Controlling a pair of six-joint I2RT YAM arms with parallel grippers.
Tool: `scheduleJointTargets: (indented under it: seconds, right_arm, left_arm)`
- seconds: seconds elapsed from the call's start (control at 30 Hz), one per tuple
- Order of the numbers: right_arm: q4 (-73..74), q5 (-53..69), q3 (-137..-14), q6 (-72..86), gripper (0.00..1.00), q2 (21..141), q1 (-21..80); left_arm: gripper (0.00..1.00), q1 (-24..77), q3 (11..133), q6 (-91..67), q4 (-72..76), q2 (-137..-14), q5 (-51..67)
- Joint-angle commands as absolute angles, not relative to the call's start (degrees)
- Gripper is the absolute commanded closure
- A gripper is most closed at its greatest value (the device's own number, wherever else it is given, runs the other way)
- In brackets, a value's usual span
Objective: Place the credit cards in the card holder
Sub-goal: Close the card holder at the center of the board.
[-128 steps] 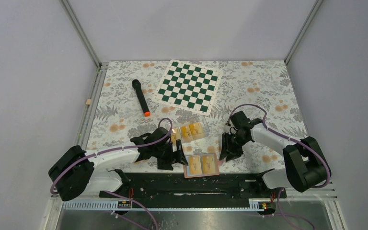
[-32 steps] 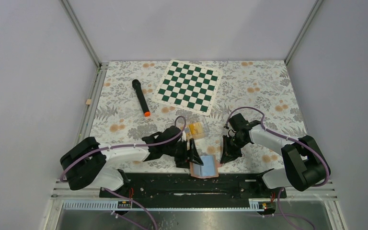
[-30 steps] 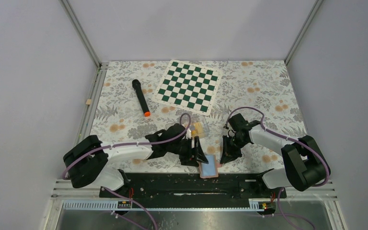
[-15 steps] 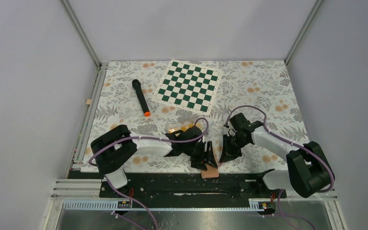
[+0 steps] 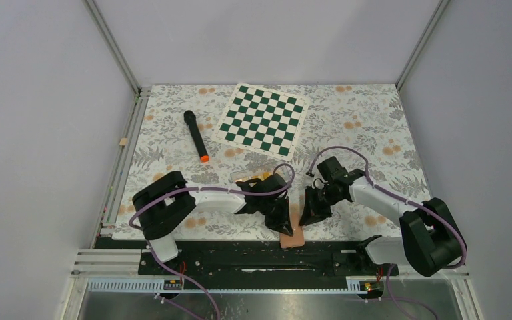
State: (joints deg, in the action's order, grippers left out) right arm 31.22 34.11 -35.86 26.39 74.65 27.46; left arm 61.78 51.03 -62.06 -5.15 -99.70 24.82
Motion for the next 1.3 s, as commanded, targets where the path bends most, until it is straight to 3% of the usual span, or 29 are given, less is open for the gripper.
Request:
scheduleJointTargets:
  seconds: [0.0, 0.2, 0.3, 0.4, 0.7, 0.9, 0.93, 1.07, 1.27]
  right_arm:
    - [28.7, 36.1, -37.4, 28.1, 0.92, 75.5, 29.5]
    - [24.4, 37.0, -35.7, 30.9, 0.69, 75.5, 30.8]
    - [22.9, 36.5, -34.7, 32.5, 0.57, 74.1, 30.8]
    - [20.8, 37.1, -33.2, 34.2, 0.51, 73.5, 30.8]
    - [13.7, 38.5, -28.4, 38.6, 0.62, 74.0, 30.7]
    - [13.2, 37.5, -28.1, 38.6, 0.68, 74.8, 30.8]
    - [13.1, 37.3, -28.1, 38.6, 0.68, 75.0, 30.8]
    - [12.8, 36.4, -27.8, 39.0, 0.7, 75.6, 30.8]
    - [12.7, 35.4, -27.1, 39.6, 0.75, 75.4, 30.8]
  left_arm:
    - [1.0, 62.3, 56.4, -56.9, -14.5, -101.5, 20.9]
    - [1.0, 62.5, 58.1, -54.6, -15.8, -101.6, 21.2]
    - [0.9, 62.5, 58.7, -53.1, -16.7, -100.2, 21.2]
    - [0.87, 62.5, 59.4, -51.7, -17.5, -98.9, 21.5]
    - [1.0, 61.0, 58.9, -52.9, -15.9, -93.0, 22.7]
    - [1.0, 58.1, 51.8, -57.3, -7.7, -90.6, 24.9]
    - [0.99, 57.6, 50.2, -58.6, -4.9, -90.7, 25.9]
    - [0.78, 56.8, 45.6, -63.0, 4.7, -92.4, 28.2]
    - [0.72, 56.8, 42.0, -68.4, 14.8, -95.5, 29.3]
